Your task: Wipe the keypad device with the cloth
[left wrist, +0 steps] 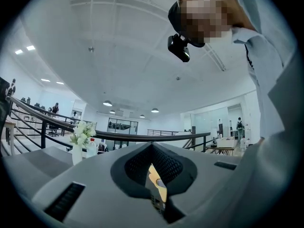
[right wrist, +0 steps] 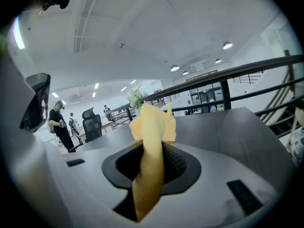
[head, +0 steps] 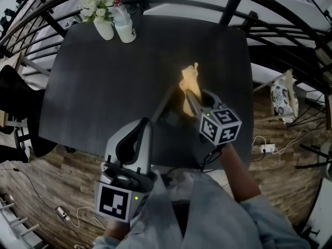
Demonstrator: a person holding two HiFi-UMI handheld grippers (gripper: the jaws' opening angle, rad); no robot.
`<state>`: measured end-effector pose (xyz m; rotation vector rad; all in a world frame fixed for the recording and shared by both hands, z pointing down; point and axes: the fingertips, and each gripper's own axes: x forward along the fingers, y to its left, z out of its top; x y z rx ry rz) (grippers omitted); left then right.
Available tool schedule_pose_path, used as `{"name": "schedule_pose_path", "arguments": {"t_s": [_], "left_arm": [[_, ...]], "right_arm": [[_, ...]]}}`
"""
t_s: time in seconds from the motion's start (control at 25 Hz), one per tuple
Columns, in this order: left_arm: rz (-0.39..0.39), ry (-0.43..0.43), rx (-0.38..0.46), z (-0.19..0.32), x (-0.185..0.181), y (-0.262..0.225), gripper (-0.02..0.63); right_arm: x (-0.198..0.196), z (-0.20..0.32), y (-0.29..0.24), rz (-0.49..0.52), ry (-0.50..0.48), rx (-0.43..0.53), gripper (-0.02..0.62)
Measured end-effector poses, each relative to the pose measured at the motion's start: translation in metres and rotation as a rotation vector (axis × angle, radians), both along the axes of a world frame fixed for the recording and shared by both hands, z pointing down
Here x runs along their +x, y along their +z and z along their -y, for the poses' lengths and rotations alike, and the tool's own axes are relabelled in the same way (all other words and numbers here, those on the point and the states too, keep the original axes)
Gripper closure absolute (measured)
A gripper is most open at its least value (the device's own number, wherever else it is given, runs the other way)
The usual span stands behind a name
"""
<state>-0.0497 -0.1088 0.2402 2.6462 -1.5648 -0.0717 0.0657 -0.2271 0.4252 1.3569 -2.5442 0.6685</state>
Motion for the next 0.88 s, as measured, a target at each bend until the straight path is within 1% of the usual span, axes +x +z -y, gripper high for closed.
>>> {"name": "schedule_pose_path", "arguments": {"t_s": [0.24, 0.36, 0.48, 0.68, 0.76, 0.88], "left_arm": [[-0.005, 0.038, 0.019, 0.000, 0.006, -0.007, 0.592], [-0.006, 0.054, 0.032, -0.001, 0.009, -0.010, 0.594], [-0.009, 0.065, 0.041, -0.003, 0.012, -0.013, 0.594], [-0.004, 0.080, 0.062, -0.003, 0.015, -0.020, 0.594], [-0.002, 0.079, 0.069, -0.004, 0.014, -0.023, 0.594], [0.001, 0.077, 0.080, -0.004, 0.012, -0.026, 0.593]], "right_arm": [[0.020, -0.017, -0.043, 0.021, 0.083, 0.092, 0.495], [0.028, -0.029, -0.061, 0.020, 0.106, 0.132, 0.495], [0.032, -0.041, -0.076, 0.016, 0.112, 0.161, 0.495], [0.034, -0.059, -0.100, 0.048, 0.108, 0.188, 0.495], [0.036, -0.065, -0.108, 0.036, 0.107, 0.210, 0.495], [0.035, -0.075, -0.123, -0.019, 0.092, 0.273, 0.495]]}}
